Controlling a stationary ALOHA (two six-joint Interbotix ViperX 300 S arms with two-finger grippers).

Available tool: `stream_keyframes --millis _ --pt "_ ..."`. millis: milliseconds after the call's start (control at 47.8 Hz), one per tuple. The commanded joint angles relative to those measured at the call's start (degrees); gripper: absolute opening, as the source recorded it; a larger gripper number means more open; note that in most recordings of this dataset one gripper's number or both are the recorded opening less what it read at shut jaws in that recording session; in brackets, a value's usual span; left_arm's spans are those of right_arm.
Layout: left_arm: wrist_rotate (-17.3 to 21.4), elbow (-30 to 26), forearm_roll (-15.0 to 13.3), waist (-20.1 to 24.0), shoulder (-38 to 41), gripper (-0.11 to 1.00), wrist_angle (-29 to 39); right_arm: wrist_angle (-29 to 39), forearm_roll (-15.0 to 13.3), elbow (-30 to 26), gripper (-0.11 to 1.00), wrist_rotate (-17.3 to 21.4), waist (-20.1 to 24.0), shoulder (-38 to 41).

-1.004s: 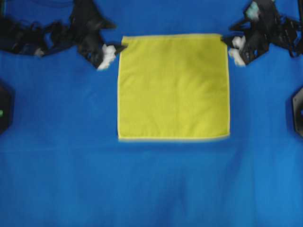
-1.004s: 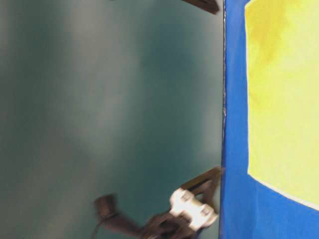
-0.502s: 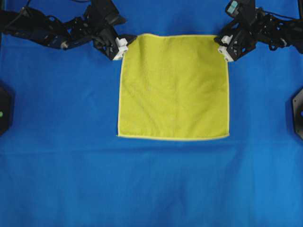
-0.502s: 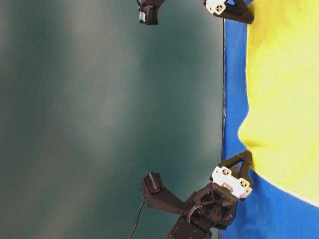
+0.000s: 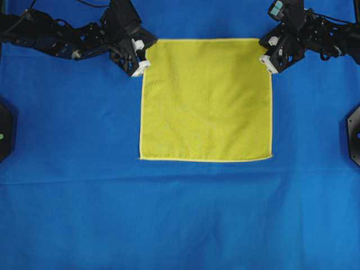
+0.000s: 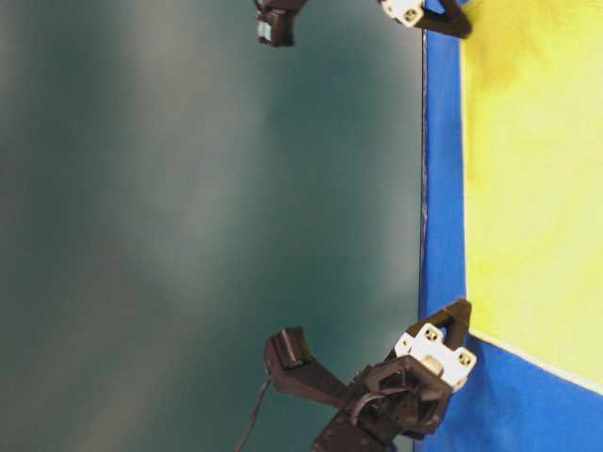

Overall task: Fold the yellow towel.
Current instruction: 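Pull the far corners toward the near edge, folding the towel in half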

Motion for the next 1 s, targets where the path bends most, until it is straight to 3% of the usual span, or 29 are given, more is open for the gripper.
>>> stream_keyframes --millis 0,251,586,774,983 --pt "1.1 -0.9 -0.1 0.1 -4.2 0.01 1.8 0.8 0.2 -0.2 0.03 0.2 -0.2 -3.6" --pt "6.1 -3.2 -0.1 0.6 -9.2 0.01 4.0 1.6 0.4 0.7 0.03 0.4 -0.2 -8.8" --pt "5.0 -1.8 -0.1 -1.1 -10.3 0.01 5.1 1.6 1.4 1.7 0.03 0.6 1.7 -9.5" --pt "4.8 0.3 0.0 -5.8 -14.6 0.01 6.8 3.2 2.1 3.6 0.03 2.3 5.0 -12.7" --pt "2.5 3.3 -0.1 -13.6 -17.1 0.01 9.0 5.8 2.3 7.3 0.03 7.2 13.3 -17.2"
